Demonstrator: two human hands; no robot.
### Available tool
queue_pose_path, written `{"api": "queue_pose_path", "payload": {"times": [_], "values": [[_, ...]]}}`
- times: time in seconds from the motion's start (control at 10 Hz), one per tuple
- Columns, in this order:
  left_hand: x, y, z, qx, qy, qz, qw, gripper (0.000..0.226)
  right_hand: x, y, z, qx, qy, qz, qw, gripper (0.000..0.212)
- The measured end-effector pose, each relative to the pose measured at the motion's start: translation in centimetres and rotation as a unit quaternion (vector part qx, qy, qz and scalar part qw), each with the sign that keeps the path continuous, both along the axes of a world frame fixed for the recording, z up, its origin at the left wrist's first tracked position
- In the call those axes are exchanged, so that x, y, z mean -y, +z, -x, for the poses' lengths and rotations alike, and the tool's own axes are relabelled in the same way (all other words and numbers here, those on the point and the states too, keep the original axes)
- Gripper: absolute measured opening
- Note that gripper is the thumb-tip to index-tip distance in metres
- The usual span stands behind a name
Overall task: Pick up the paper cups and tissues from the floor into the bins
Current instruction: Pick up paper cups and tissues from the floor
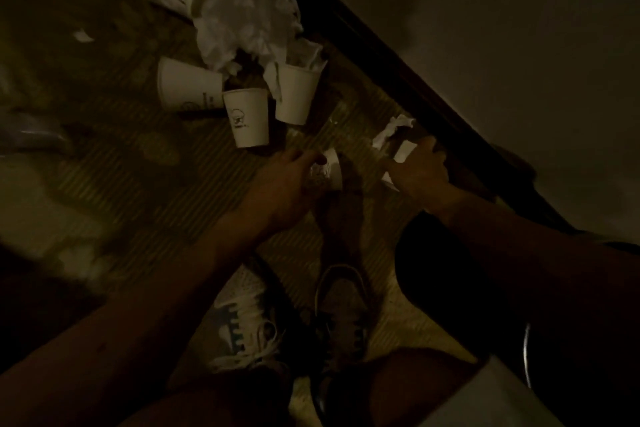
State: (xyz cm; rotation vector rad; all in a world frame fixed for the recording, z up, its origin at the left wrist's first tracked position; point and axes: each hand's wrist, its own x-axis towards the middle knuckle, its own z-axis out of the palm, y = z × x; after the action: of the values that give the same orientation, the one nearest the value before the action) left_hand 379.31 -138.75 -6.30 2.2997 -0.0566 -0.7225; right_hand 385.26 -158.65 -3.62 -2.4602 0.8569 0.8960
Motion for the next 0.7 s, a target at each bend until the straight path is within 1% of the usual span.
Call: {"api": "queue_pose_path", "payload": {"times": [0.1,0.2,0.3,0.4,0.5,0.6,0.7], "values": [[0.3,-3.0,-0.7,0.044,-0.074,-0.061,0.994,0.067,0.4,-2.5,-1.0,-0.025,0.042,0.045,0.998,0.092],[0.5,-6.0,-1.1,0.073,-0.138,-0.062,0.986,0.079,1.7,-4.7,-1.7,-0.052,0.112,0.065,0.99,0.098],[1.1,-8.0,-1.5,0.087,-0.156,-0.046,0.983,0.096,3.2,-5.4,-2.5,-0.081,0.2,0.061,0.975,0.098],[1.6,-9.0,-1.9,0.088,-0.122,-0.014,0.989,0.112,3.5,-5.2,-4.3,-0.138,0.281,0.043,0.949,0.073],[1.6,-10.0,-2.0,0.099,-0.052,0.049,0.992,0.108,2.9,-4.9,-5.2,-0.184,0.321,0.022,0.929,0.058],[1.2,-9.4,-0.8,0.048,0.07,0.143,0.986,0.087,1.3,-2.4,-5.4,-0.21,0.306,-0.012,0.928,0.044],[-0.2,-6.6,1.5,-0.071,0.261,0.348,0.898,0.059,-0.9,-0.3,-4.9,-0.153,0.26,-0.085,0.95,0.041]]}}
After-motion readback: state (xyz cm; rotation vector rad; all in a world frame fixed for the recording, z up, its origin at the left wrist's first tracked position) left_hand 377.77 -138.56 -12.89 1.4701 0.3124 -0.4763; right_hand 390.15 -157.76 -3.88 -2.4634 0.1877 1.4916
